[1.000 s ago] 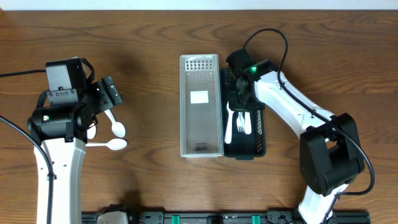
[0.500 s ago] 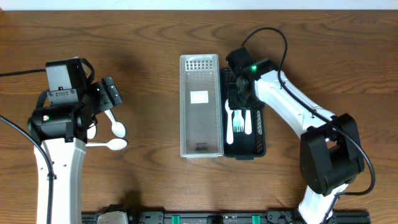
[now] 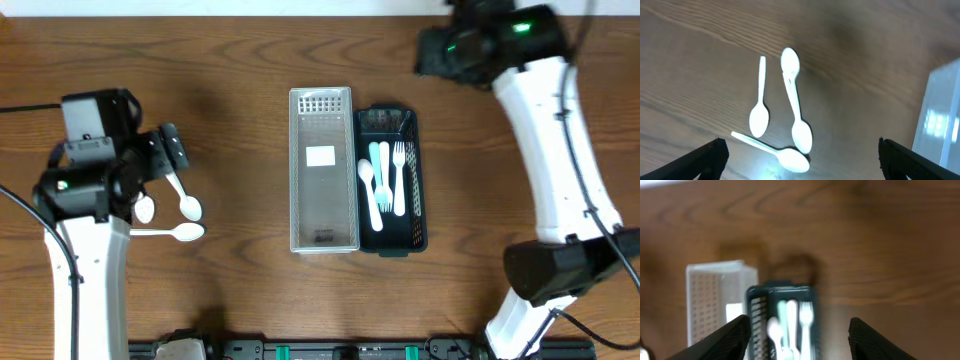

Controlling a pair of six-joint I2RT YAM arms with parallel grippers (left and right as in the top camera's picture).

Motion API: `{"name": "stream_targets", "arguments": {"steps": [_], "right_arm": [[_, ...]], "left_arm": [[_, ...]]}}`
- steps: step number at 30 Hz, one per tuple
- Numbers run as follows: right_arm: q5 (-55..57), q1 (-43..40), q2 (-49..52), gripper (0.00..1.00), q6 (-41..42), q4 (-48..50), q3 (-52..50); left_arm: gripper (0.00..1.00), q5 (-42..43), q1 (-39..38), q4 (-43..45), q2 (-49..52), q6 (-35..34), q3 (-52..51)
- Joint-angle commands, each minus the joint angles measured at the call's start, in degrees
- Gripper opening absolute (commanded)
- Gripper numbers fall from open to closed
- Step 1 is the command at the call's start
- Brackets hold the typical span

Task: Pack container
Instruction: 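Lift the right arm away and move the left gripper toward the spoons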

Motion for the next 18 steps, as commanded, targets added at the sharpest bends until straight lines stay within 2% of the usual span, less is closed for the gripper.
{"name": "stream_targets", "arguments": {"steps": [1, 6, 9, 13, 18], "right_arm": [[0.0, -3.89, -0.92, 0.67, -1.05, -3.02, 2.16], [0.04, -8.61, -0.9, 0.68, -1.73, -6.27, 1.44], [0.07, -10.38, -0.9, 0.69, -2.38, -6.27, 1.07], [0.07, -12.24, -0.9, 0.69, -3.54, -6.32, 0.92], [0.31, -13.51, -0.87, 0.69, -5.51, -6.91, 0.81]], "left_arm": [[0.98, -1.05, 2.91, 1.07, 5.33, -3.93, 2.14], [0.98, -0.98, 5.35, 4.37, 13.9, -4.02, 2.49], [0.98, -1.01, 6.03, 3.93, 17.29, -7.39, 2.43], [0.98, -0.96, 7.37, 2.67, 19.74, -11.02, 2.14], [0.98, -0.63, 9.2, 0.42, 19.87, -12.17, 2.14]]}}
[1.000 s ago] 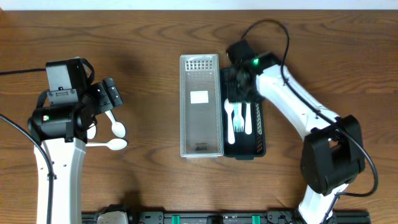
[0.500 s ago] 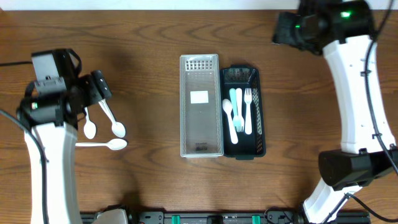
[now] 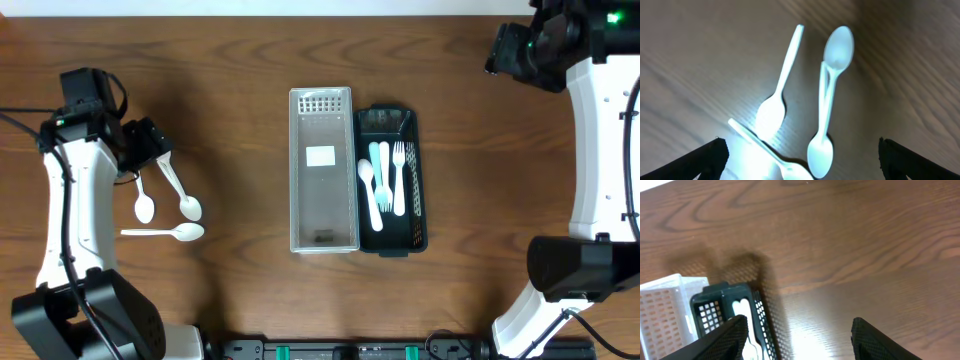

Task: Pack container
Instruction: 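Lift the right arm away and move the left gripper toward the spoons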

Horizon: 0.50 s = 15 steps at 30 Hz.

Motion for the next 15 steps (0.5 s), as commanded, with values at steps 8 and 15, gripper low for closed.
{"name": "stream_targets", "arguments": {"steps": [8, 15], "right_arm": [[4.76, -1.09, 0.09, 0.71, -2.56, 0.92, -1.05], [4.79, -1.09, 0.26, 0.72, -2.97, 1.27, -1.18]], "left_arm": [[0.98, 0.85, 2.43, -0.98, 0.24, -4.94, -2.16], [0.98, 1.49, 6.73, 0.79, 5.07, 5.05, -3.39]]}}
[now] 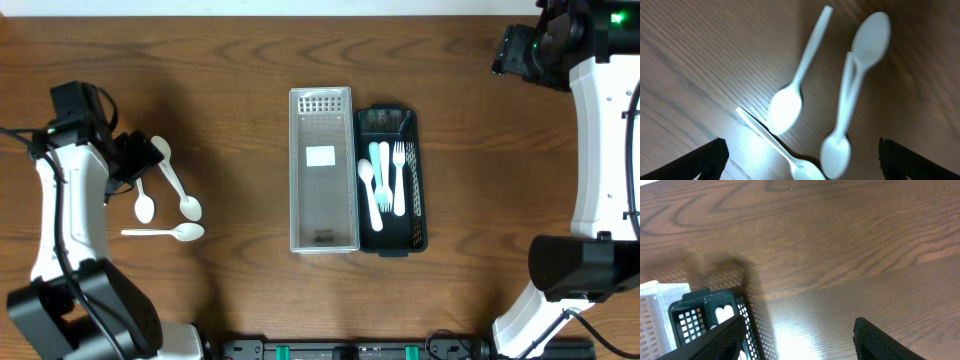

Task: Pack container
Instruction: 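Lift the right arm away and move the left gripper toward the spoons, then lower the left gripper onto a white spoon handle and close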

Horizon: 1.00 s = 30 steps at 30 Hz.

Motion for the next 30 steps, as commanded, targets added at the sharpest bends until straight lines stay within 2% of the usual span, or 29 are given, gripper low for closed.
{"name": "stream_targets", "arguments": {"steps": [1, 4, 9, 13, 18, 30], "right_arm": [[1.11, -0.48, 0.24, 0.72, -1.25, 0.04, -0.46], [1.07, -0.48, 0.24, 0.72, -2.05, 0.0, -0.46], [1.07, -0.48, 0.24, 0.72, -2.05, -0.02, -0.46], [1.07, -0.46, 0.24, 0.72, -2.03, 0.02, -0.46], [1.07, -0.46, 0.24, 0.72, -2.01, 0.11, -0.46], [1.07, -0.46, 0.24, 0.72, -1.51, 0.48, -0.46]], "left_arm": [[0.98, 0.81, 3.13, 0.68, 3.78, 6.32, -0.63], [0.98, 4.39, 5.7, 3.04, 7.28, 13.49, -0.61], [0.98, 4.35, 6.49, 5.05, 11.91, 19.06, -0.61], [0.98, 4.37, 6.49, 7.04, 14.6, 19.98, -0.61], [0.98, 4.31, 6.43, 8.07, 17.73, 24.85, -0.61], [0.99, 4.11, 6.43, 9.99, 22.05, 25.66, -0.61]]}}
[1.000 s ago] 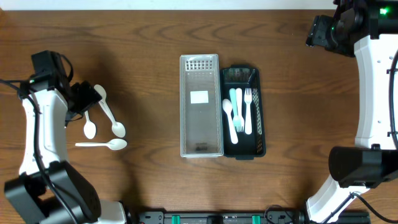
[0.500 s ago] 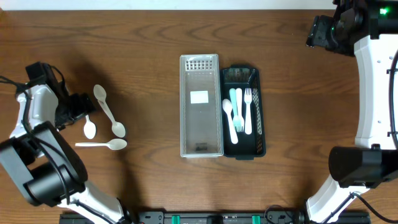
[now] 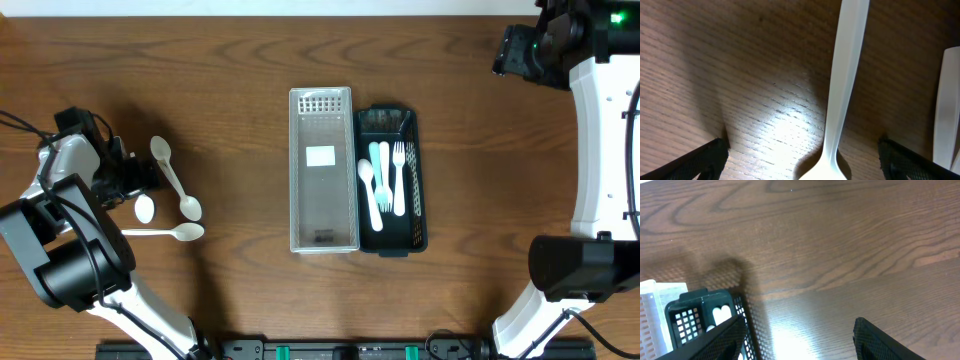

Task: Pack container
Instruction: 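Lower the left gripper onto a white spoon handle and close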

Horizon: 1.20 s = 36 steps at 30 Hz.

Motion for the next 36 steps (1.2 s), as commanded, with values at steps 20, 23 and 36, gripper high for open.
{"name": "stream_targets", "arguments": {"steps": [20, 23, 36], "right_arm": [[1.25, -0.46, 0.24, 0.71, -0.44, 1.36, -0.42], [1.25, -0.46, 0.24, 0.71, -0.44, 1.44, -0.42], [1.25, -0.46, 0.24, 0.71, -0.42, 1.46, -0.42]], "left_arm": [[0.38, -0.57, -0.04, -0.17, 1.38, -0.46, -0.24], [0.34, -0.57, -0.04, -0.17, 1.14, -0.46, 0.42], [0.19, -0.61, -0.04, 0.07, 0.33, -0.44, 1.57]]}}
